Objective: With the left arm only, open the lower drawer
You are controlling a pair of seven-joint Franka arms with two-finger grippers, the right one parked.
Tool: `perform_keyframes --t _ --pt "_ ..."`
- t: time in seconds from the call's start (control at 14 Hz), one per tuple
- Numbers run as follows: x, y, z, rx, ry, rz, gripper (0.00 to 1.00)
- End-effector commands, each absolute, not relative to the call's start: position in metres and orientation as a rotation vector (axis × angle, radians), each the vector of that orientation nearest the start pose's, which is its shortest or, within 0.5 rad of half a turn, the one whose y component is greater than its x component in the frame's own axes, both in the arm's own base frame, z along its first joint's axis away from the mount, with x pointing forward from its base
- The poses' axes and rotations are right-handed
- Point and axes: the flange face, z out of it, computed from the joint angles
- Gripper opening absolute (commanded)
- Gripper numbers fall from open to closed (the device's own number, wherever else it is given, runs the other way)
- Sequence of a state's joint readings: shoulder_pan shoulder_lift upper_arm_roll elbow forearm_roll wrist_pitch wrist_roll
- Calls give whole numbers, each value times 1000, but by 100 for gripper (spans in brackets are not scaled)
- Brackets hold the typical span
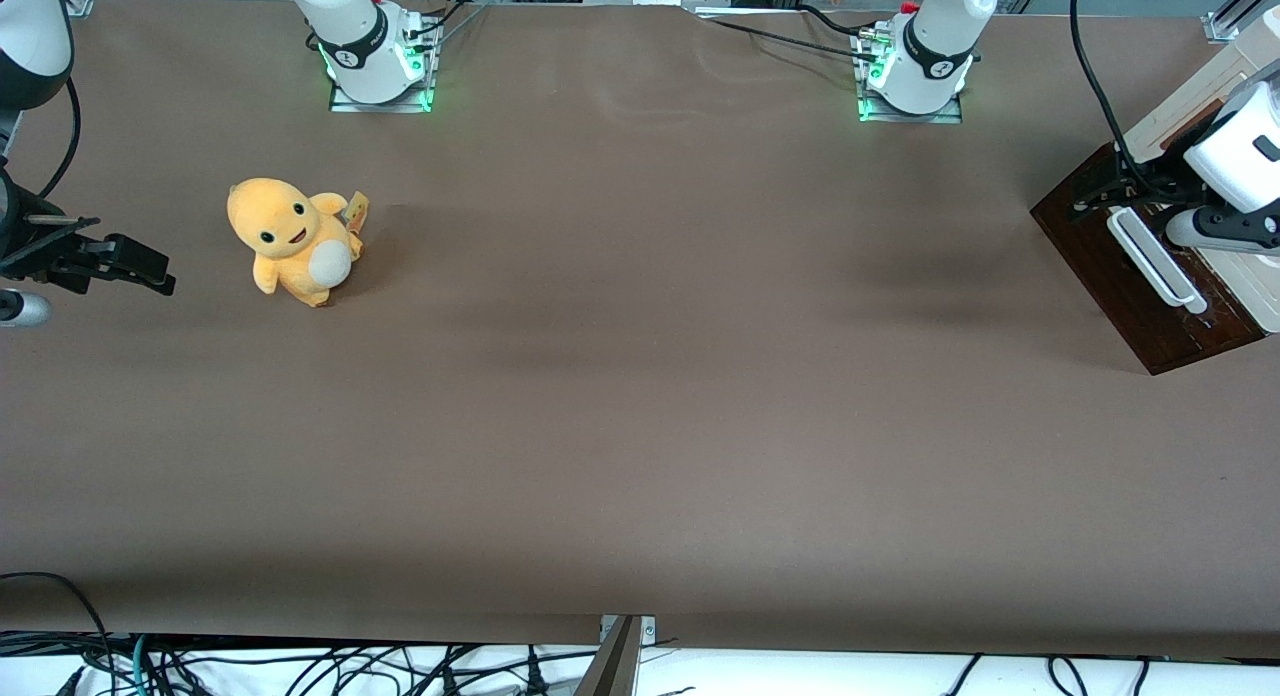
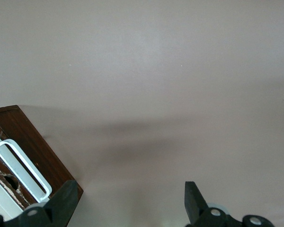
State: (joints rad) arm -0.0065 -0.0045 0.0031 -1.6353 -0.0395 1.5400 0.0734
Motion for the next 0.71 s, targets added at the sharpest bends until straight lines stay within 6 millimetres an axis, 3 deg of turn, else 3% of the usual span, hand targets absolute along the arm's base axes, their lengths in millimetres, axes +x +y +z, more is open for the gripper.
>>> perform_keyframes --t 0.0,0.21,0.64 --pt "546 -6 594 -3177 103 125 100" --pt "551 -3 585 -3178 93 149 100" --pt "552 -3 586 -3180 93 144 100"
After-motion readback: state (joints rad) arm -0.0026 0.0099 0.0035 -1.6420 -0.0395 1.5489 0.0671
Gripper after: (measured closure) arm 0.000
